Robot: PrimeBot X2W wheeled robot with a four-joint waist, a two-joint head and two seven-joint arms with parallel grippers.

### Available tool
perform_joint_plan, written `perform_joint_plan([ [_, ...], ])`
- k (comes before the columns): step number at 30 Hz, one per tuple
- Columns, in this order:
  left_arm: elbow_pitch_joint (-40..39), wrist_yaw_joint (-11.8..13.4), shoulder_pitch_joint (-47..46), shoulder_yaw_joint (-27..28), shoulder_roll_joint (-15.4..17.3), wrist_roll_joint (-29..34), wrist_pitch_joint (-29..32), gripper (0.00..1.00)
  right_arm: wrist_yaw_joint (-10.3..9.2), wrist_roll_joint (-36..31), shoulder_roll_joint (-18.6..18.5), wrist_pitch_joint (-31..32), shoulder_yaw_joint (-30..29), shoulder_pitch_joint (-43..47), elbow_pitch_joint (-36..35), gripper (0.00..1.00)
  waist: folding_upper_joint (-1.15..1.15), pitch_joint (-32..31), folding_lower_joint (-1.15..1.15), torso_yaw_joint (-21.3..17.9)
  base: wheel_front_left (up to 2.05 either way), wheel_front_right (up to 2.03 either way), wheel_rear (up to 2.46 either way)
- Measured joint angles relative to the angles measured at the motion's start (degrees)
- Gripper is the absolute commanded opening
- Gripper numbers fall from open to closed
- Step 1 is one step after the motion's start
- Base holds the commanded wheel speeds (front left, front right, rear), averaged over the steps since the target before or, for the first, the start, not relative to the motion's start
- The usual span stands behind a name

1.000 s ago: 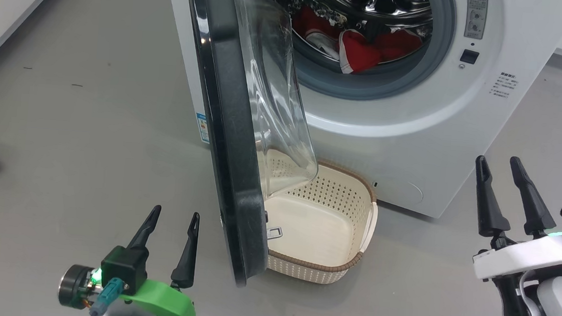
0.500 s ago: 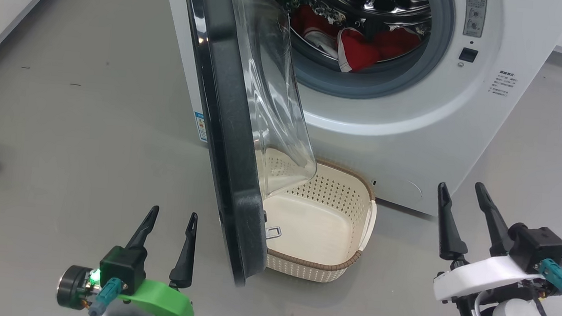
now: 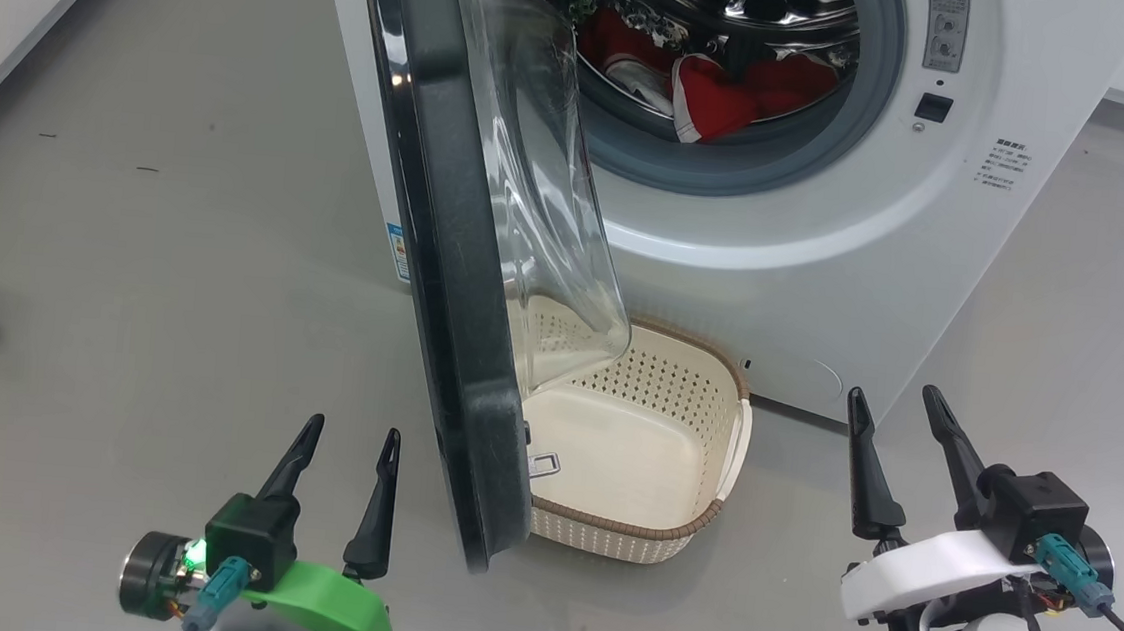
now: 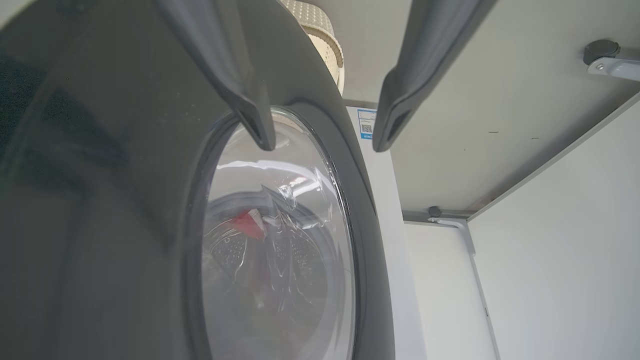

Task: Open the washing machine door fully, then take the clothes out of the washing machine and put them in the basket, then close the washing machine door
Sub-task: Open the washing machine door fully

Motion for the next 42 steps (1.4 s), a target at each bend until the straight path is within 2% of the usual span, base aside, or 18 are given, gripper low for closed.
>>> perform_joint_plan([
  [10,0.09,0.0,0.0,-0.23,0.0,-0.49,0.0,1.0,0.63,-1.58,1.89,0.0,-1.65,0.23,1.14,1.0,0.0,-0.11,0.0,0.09,0.0,0.0,0.0],
  [19,0.08,0.01,0.0,-0.32,0.0,-0.49,0.0,1.0,2.09,-3.48,3.09,0.0,-3.08,1.13,2.08,1.0,0.0,-0.29,0.0,0.26,0.0,0.0,0.0],
  [20,0.08,0.01,0.0,-0.32,0.0,-0.48,0.0,0.61,2.13,-3.52,3.19,0.0,-3.2,1.13,2.18,1.0,0.0,-0.3,0.0,0.27,0.0,0.0,0.0],
  [21,0.08,0.01,0.0,-0.32,0.0,-0.48,0.0,0.16,2.25,-3.63,3.28,0.0,-3.28,1.13,2.27,1.0,0.0,-0.32,0.0,0.28,0.0,0.0,0.0],
  [22,0.08,0.01,0.0,-0.34,0.0,-0.48,0.0,0.0,2.52,-3.82,3.39,0.0,-3.38,1.13,2.34,1.0,0.0,-0.34,0.0,0.29,0.0,0.0,0.0],
  [36,-4.11,0.53,-0.14,1.19,0.02,1.49,0.01,0.0,4.11,-5.86,4.47,0.0,-5.26,1.14,2.99,1.0,0.0,-0.31,0.0,0.6,0.0,0.0,0.0],
  [42,-12.34,0.93,-2.32,3.48,0.03,3.36,0.0,0.0,4.39,-6.72,4.7,0.0,-6.09,1.19,3.12,1.0,0.0,-0.51,0.0,0.88,0.0,0.0,0.0],
])
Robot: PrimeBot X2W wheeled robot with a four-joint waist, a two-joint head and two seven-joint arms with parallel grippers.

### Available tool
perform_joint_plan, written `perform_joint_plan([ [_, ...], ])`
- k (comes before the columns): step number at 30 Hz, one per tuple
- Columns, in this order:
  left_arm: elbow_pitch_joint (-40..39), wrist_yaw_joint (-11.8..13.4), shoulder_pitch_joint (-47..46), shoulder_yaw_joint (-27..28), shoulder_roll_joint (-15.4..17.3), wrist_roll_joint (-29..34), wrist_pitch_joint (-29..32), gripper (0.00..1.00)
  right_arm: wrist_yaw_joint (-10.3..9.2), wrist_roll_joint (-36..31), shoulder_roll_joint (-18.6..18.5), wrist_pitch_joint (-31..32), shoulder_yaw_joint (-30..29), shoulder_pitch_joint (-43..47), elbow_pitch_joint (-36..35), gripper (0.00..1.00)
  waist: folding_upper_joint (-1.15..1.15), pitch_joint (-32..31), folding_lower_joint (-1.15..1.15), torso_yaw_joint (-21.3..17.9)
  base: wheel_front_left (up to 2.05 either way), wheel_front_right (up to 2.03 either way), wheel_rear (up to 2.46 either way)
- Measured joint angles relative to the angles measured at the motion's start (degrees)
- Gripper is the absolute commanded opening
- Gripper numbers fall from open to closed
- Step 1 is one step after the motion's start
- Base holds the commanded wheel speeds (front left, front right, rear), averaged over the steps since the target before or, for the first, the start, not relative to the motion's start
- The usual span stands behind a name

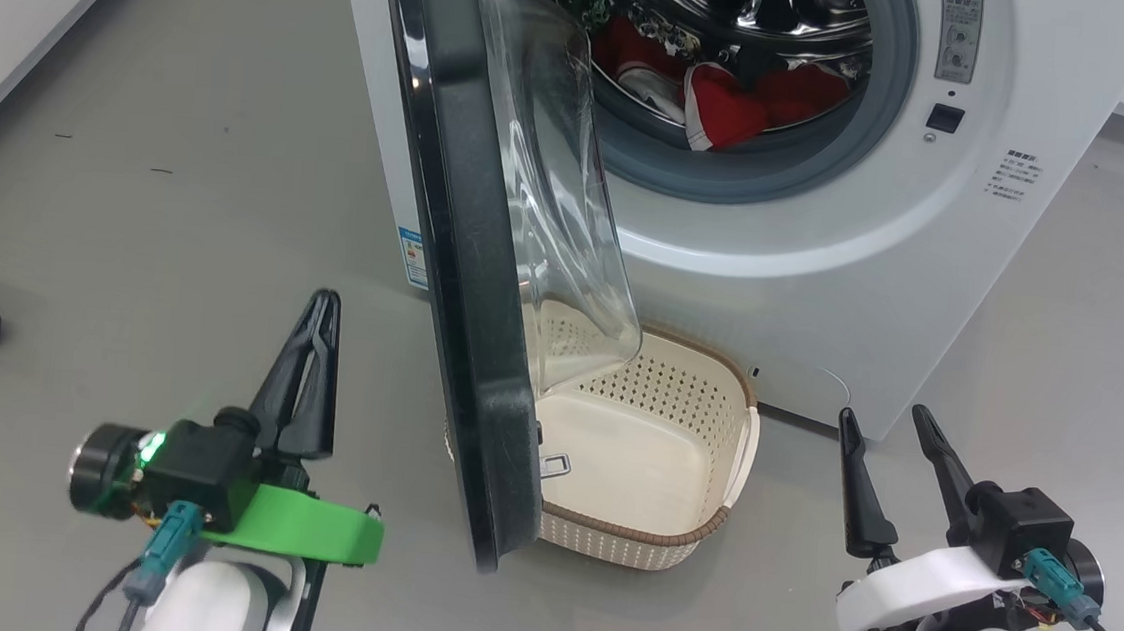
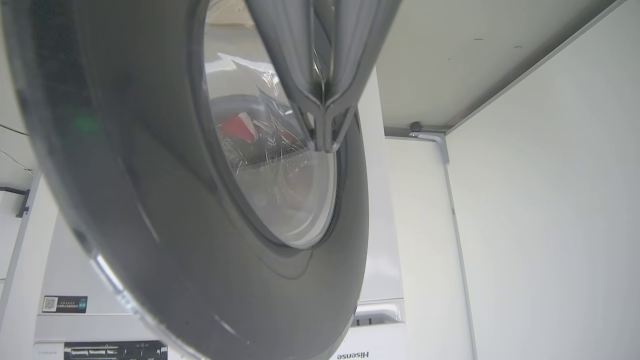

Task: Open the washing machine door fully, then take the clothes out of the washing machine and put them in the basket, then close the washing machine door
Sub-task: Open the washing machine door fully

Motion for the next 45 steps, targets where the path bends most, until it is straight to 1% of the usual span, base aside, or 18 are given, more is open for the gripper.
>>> perform_joint_plan([
  [6,-9.78,0.02,-2.74,0.33,-0.02,2.78,-0.01,0.0,0.55,-0.85,0.49,0.0,-0.12,0.15,-0.01,1.0,0.0,-0.35,0.0,0.2,0.0,0.0,0.0],
  [11,-17.57,0.02,-4.42,-1.02,-0.02,3.92,-0.05,0.0,0.91,-1.26,0.82,0.0,-0.38,0.51,0.03,1.0,0.0,-0.71,0.0,0.27,0.0,0.0,0.0],
  [14,-20.79,-0.25,-4.62,-3.36,-0.01,3.99,-0.08,0.0,1.11,-1.41,1.0,0.0,-0.41,1.05,0.24,1.0,0.0,-0.99,0.0,0.29,0.0,0.0,0.0],
  [18,-22.92,-1.93,-4.5,-7.32,-0.01,3.99,-0.08,0.0,1.51,-1.86,1.27,0.0,-0.36,1.15,0.42,1.0,0.0,-1.27,0.0,0.26,0.0,0.0,0.0],
  [25,-21.35,-5.14,-1.4,-15.02,0.08,3.11,0.05,0.0,1.75,-2.32,1.56,0.0,-0.36,1.31,0.44,1.0,0.0,-1.46,0.0,0.21,0.0,0.0,0.0],
  [29,-18.86,-6.35,0.87,-18.04,0.29,1.92,2.31,0.0,1.81,-3.31,1.66,0.0,-0.23,1.68,0.44,1.0,0.0,-1.42,0.0,0.16,0.0,0.0,0.0],
  [31,-17.27,-7.03,1.89,-19.16,0.32,1.09,3.9,0.0,2.19,-3.33,1.71,0.0,-0.2,1.78,0.47,1.0,0.0,-1.39,0.0,0.12,0.0,0.0,0.0],
  [33,-15.79,-7.55,2.8,-19.75,0.36,0.66,5.3,0.0,2.22,-3.37,1.74,0.0,-0.11,1.82,0.48,1.0,0.0,-1.32,0.0,0.07,0.0,0.0,0.0],
  [39,-11.68,-7.59,4.44,-20.03,0.46,-0.97,8.96,0.0,2.27,-3.83,1.82,0.0,0.24,1.83,0.48,1.0,0.0,-0.89,0.0,-0.16,0.0,0.0,0.0],
  [43,-9.34,-7.47,4.7,-19.22,0.47,-1.42,10.53,0.0,2.69,-3.87,1.82,0.0,0.24,1.83,0.49,1.0,0.0,-0.61,0.0,-0.29,0.0,0.0,0.0],
  [45,-8.49,-7.02,4.7,-18.55,0.47,-1.69,10.7,0.0,2.69,-3.96,1.83,0.0,0.24,1.83,0.49,1.0,0.0,-0.48,0.0,-0.36,0.0,0.0,0.0],
])
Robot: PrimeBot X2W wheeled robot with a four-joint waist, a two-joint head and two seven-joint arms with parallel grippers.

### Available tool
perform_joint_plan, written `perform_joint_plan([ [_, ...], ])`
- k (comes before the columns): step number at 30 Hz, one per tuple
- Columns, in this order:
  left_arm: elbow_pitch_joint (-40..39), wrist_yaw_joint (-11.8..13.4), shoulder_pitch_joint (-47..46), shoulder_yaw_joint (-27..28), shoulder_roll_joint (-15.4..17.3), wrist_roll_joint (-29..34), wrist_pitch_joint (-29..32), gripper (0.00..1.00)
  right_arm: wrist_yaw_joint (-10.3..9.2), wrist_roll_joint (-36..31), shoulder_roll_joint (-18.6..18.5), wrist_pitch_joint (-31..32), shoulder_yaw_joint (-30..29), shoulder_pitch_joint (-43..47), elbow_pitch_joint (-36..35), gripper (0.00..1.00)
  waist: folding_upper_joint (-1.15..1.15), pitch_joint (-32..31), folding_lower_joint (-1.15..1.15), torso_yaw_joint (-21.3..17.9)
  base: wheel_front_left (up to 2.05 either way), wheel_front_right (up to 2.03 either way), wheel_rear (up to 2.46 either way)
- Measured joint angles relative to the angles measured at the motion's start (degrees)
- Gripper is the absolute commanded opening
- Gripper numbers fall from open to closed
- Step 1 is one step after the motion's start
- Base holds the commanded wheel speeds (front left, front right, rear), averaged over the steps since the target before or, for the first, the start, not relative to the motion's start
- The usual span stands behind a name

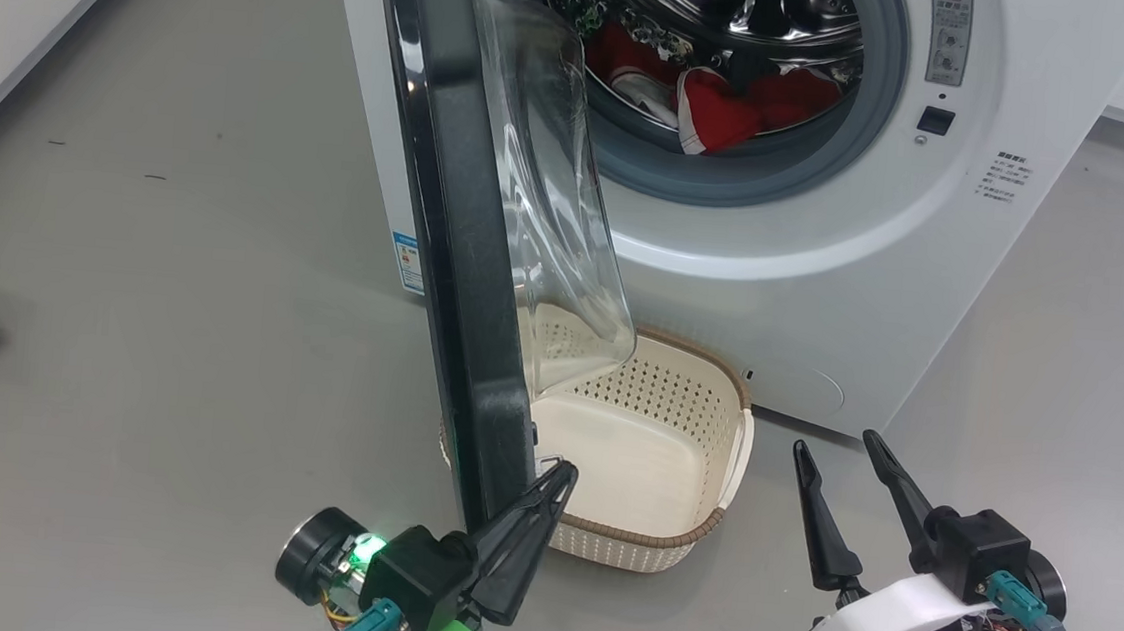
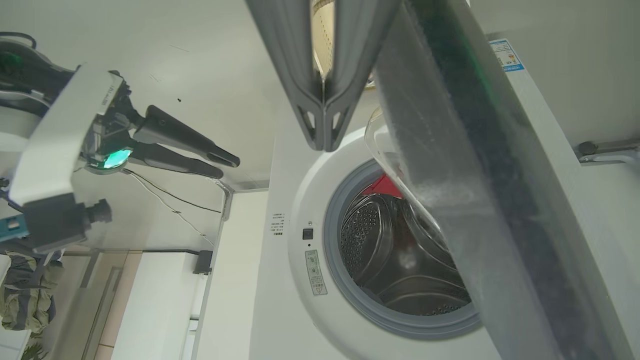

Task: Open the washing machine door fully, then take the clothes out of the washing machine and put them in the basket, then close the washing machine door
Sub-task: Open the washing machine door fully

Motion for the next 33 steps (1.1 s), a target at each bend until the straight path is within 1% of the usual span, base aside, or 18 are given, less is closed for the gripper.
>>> perform_joint_plan([
  [5,1.81,1.01,0.0,1.46,0.0,-0.49,0.93,0.0,0.01,-0.24,0.05,0.0,-0.09,-0.01,0.01,1.0,0.0,0.32,0.0,-0.25,0.0,0.0,0.0],
  [23,4.34,3.58,-0.04,3.12,-0.37,-1.68,0.3,0.0,0.07,-0.31,0.27,0.0,-2.04,-0.11,-0.11,1.0,0.0,1.58,0.0,0.08,0.0,0.0,0.0],
  [24,4.45,4.02,-0.04,3.27,-0.38,-1.65,0.13,0.0,0.08,-0.31,0.27,0.0,-2.21,-0.12,-0.13,1.0,0.0,1.67,0.0,0.18,0.0,0.0,0.0],
  [33,6.15,6.37,0.31,7.47,-0.31,-1.65,-1.47,0.0,0.21,-0.45,0.36,0.0,-3.14,-0.25,-0.29,1.0,0.0,2.5,0.0,1.03,0.0,0.0,0.0],
])
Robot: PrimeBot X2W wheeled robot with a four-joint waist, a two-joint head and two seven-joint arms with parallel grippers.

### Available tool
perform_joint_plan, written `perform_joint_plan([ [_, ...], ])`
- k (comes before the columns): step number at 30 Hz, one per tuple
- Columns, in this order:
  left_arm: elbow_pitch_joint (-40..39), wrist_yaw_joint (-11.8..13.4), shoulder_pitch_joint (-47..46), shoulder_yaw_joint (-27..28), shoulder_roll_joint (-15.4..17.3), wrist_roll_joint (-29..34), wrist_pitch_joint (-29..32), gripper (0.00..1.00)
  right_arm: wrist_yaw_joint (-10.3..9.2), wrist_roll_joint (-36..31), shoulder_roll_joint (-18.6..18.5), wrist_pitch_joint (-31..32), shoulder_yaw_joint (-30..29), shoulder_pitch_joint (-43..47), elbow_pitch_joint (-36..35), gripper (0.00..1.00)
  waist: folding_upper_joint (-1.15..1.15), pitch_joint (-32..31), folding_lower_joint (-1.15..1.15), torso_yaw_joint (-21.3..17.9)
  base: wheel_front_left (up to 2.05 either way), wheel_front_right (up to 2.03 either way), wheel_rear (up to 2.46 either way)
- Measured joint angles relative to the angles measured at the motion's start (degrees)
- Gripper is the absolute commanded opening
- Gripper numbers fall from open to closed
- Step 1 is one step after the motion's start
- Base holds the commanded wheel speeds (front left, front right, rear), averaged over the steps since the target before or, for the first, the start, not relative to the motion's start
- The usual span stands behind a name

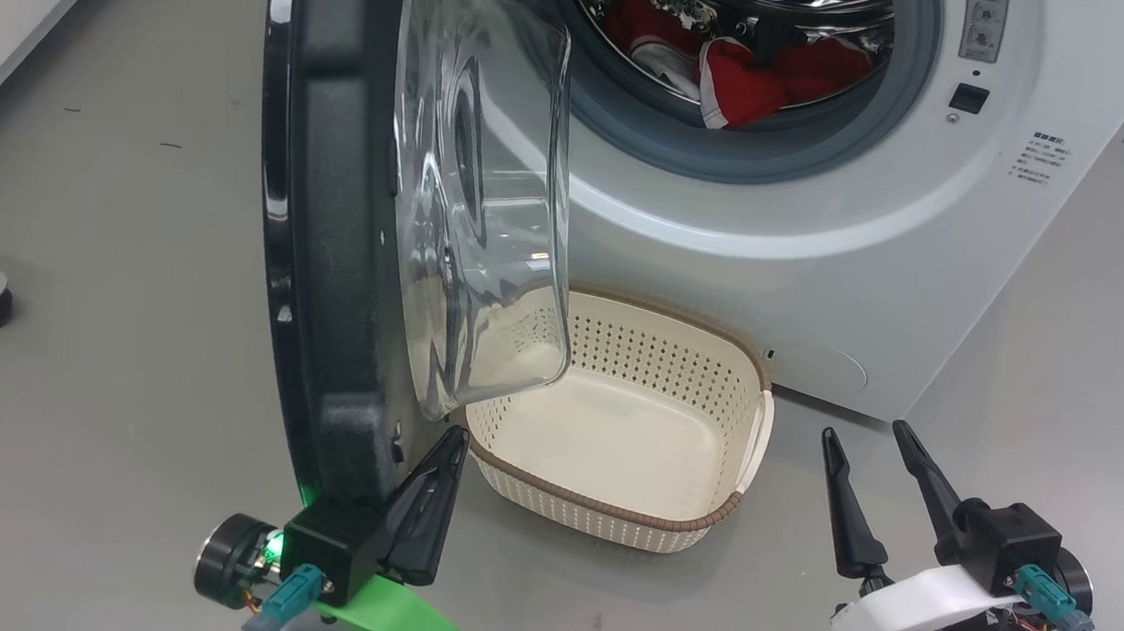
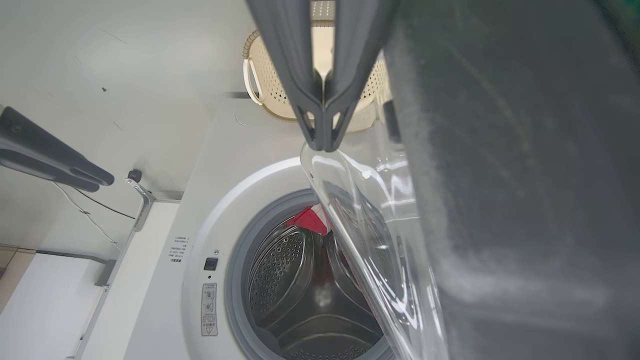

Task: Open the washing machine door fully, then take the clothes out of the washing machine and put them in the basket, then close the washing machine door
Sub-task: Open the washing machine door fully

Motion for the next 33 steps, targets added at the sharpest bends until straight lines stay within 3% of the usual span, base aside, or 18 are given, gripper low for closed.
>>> perform_joint_plan([
  [33,4.47,1.44,-0.27,23.81,0.91,-2.46,-6.55,0.0,0.35,-0.74,0.15,0.0,-1.27,-0.63,-0.1,1.0,0.0,1.76,0.0,0.61,0.0,0.0,0.0],
])
